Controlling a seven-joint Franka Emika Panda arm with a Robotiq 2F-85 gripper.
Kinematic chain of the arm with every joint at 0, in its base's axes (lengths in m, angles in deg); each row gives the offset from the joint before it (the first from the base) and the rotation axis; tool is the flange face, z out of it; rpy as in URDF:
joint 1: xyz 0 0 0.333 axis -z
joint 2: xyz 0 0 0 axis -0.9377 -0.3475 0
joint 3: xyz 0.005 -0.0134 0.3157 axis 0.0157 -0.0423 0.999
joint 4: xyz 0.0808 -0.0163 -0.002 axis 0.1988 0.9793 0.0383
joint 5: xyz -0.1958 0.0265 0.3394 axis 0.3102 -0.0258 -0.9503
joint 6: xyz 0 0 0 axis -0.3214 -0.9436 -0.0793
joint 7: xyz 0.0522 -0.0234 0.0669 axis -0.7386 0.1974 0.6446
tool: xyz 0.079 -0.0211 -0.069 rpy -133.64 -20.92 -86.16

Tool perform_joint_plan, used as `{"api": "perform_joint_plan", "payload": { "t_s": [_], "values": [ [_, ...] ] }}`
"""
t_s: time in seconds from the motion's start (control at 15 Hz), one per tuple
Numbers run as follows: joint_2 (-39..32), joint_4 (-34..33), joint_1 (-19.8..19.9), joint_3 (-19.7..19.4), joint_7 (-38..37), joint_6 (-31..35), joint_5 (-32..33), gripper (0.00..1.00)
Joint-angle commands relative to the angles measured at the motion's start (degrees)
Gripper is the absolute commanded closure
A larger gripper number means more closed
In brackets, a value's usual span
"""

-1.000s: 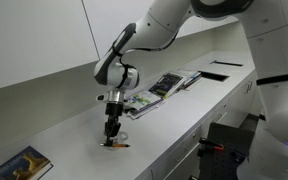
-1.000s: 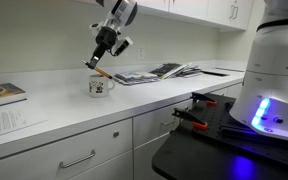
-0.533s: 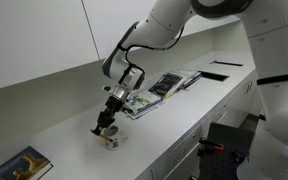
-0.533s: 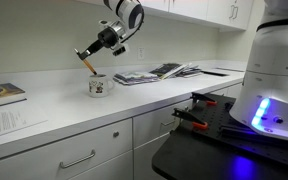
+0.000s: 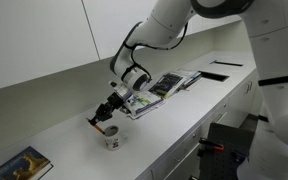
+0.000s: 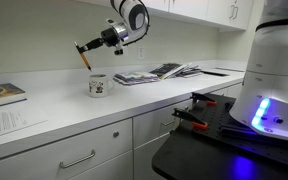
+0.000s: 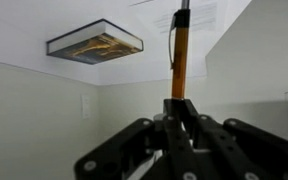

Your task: Put the pen inside the white mug

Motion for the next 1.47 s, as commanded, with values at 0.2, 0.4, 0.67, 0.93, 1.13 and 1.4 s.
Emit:
{"api": "perform_joint_plan", "payload": {
  "t_s": [0.2, 0.4, 0.67, 0.93, 1.13, 1.4],
  "values": [
    [0.2, 0.1, -2.6, -5.5, 5.7, 0.9, -9.0, 0.97],
    [-1.1, -0.4, -3.2, -6.7, 5.3, 0.6, -9.3, 0.97],
    [-4.1, -1.6, -4.1, -7.0, 5.5, 1.1, -11.1, 0.97],
    [-7.0, -3.0, -4.9, -8.0, 5.7, 2.4, -13.3, 0.97],
    [-8.2, -3.6, -5.3, -9.1, 5.4, 2.7, -12.1, 0.97],
    [-8.7, -3.6, -5.8, -10.0, 5.2, 3.6, -10.1, 0.61]
  ]
}}
